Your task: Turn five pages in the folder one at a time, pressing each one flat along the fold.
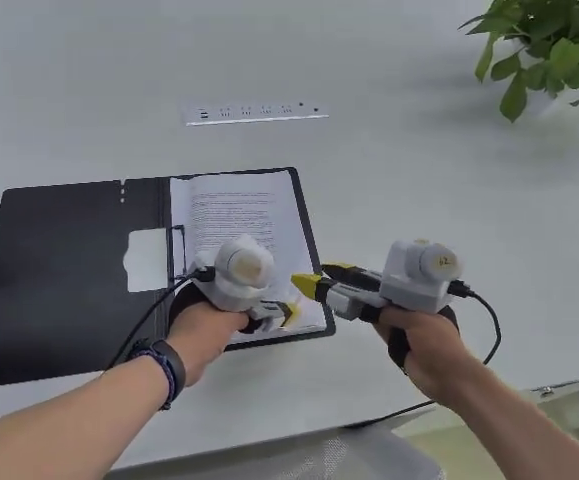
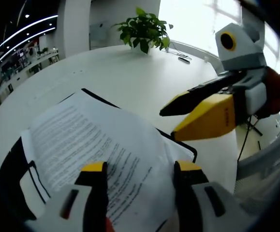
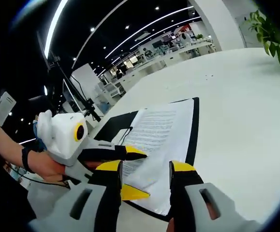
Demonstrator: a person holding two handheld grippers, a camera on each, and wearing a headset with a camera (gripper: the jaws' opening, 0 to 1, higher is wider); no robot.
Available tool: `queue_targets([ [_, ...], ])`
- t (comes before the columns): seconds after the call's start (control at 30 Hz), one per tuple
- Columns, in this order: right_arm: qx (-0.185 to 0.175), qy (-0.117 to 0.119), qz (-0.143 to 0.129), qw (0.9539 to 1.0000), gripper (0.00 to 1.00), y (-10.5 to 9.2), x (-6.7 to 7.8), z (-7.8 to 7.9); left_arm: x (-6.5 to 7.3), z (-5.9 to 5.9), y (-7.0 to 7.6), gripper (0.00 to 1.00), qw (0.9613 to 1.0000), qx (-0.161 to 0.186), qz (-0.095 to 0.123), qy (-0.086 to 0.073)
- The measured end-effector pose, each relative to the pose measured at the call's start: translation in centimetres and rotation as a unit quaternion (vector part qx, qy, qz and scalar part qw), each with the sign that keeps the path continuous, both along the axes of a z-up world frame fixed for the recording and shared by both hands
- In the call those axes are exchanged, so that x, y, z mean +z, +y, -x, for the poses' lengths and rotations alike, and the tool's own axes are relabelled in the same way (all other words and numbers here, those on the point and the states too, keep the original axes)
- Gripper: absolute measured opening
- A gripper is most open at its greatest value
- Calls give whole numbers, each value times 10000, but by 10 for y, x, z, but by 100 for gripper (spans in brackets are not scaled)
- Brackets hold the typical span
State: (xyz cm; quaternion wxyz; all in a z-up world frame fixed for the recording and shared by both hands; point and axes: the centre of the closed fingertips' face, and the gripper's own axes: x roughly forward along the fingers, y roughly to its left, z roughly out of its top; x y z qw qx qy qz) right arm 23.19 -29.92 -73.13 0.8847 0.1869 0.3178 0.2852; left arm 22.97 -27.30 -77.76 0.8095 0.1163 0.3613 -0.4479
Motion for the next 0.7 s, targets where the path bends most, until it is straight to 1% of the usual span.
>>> queue_targets([
  [0.03, -51, 65, -83, 9999, 37, 1, -3, -2, 0, 0, 0, 56, 10000, 0, 3, 2],
  [0.2, -104, 194, -191, 9996, 37, 3, -9, -7, 0, 1, 2, 55, 10000, -46, 12, 9],
  [0.27, -143, 253, -380, 9989, 36, 4, -9, -9, 1, 1, 2, 55, 10000, -47, 39, 28],
  [0.33, -121, 302, -393, 9987, 35, 5, -11, -8, 1, 0, 2, 56, 10000, -29, 69, 38],
  [0.43, -94, 405, -442, 9982, 32, 5, -17, -6, 2, 2, 1, 57, 9999, -10, 137, 96],
  [0.5, -41, 430, -537, 9976, 32, 7, -15, -1, 4, 4, 1, 58, 9997, -26, 172, 140],
  [0.53, 7, 456, -614, 9971, 32, 9, -14, 2, 6, 7, 1, 59, 9996, -56, 234, 167],
  [0.57, 14, 460, -621, 9970, 32, 9, -14, 3, 7, 9, 1, 60, 9995, -68, 252, 182],
  [0.6, 22, 452, -597, 9972, 32, 8, -15, 7, 9, 13, 3, 62, 9994, -80, 290, 192],
  [0.63, 10, 448, -605, 9972, 30, 7, -15, 8, 10, 14, 5, 63, 9994, -69, 296, 184],
  [0.7, -69, 461, -699, 9965, 29, 6, -16, 10, 14, 18, 9, 64, 9992, -46, 363, 162],
])
